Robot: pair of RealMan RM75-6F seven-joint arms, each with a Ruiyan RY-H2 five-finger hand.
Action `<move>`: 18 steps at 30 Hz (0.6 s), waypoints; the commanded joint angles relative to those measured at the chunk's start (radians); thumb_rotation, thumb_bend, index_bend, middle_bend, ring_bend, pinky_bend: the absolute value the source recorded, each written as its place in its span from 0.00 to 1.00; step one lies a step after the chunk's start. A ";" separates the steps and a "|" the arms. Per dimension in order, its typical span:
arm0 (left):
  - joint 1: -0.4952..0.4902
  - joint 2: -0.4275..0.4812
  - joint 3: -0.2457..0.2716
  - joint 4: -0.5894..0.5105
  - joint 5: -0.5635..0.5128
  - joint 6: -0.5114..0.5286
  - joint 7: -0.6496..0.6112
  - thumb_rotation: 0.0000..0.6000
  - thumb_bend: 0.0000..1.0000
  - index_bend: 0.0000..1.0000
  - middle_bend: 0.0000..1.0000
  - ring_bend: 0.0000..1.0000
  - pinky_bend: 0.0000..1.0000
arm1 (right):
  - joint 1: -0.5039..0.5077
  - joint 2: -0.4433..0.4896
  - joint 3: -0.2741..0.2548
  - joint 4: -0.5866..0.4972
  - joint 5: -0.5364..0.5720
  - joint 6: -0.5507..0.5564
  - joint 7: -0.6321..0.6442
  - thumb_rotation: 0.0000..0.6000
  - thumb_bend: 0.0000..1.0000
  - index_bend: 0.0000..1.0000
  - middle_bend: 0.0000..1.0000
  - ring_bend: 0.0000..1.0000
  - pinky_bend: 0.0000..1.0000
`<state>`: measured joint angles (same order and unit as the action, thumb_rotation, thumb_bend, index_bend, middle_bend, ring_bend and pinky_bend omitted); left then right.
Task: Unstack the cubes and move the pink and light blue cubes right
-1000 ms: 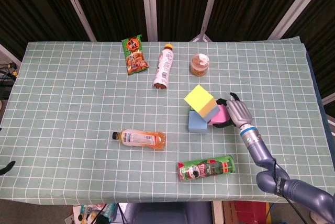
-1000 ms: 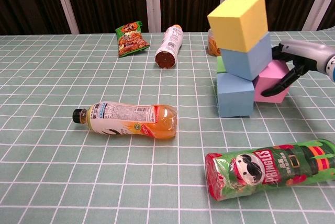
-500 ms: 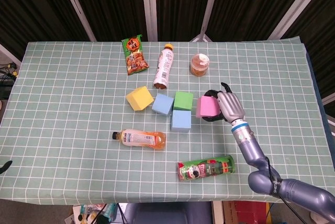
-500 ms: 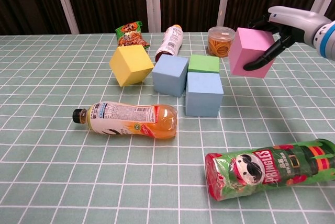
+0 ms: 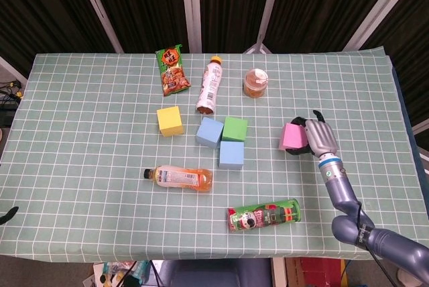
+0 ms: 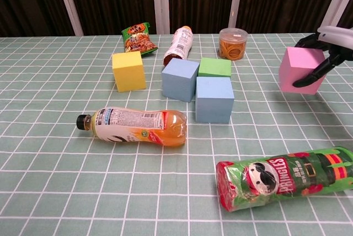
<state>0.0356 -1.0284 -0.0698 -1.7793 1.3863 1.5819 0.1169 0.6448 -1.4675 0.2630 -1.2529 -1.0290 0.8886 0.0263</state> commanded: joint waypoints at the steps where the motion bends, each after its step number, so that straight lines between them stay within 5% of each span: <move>1: -0.001 -0.003 -0.002 0.000 -0.005 -0.001 0.005 1.00 0.15 0.19 0.00 0.00 0.00 | -0.006 -0.017 -0.015 0.044 -0.023 -0.020 0.039 1.00 0.19 0.62 0.42 0.42 0.02; 6: -0.004 -0.005 -0.002 -0.002 -0.007 -0.007 0.016 1.00 0.15 0.19 0.00 0.00 0.00 | 0.006 0.018 -0.045 0.035 -0.029 -0.117 0.041 1.00 0.19 0.19 0.07 0.11 0.00; 9: -0.004 -0.006 -0.002 -0.002 -0.007 -0.006 0.016 1.00 0.15 0.18 0.00 0.00 0.00 | 0.013 0.044 -0.044 -0.001 -0.016 -0.156 0.049 1.00 0.18 0.05 0.01 0.05 0.00; 18: -0.002 0.001 -0.008 -0.001 -0.021 -0.007 -0.003 1.00 0.15 0.19 0.00 0.00 0.00 | -0.023 0.121 -0.002 -0.164 -0.018 -0.034 0.039 1.00 0.15 0.00 0.00 0.02 0.00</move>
<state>0.0335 -1.0279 -0.0776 -1.7801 1.3661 1.5748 0.1143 0.6403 -1.3895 0.2477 -1.3480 -1.0423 0.8111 0.0681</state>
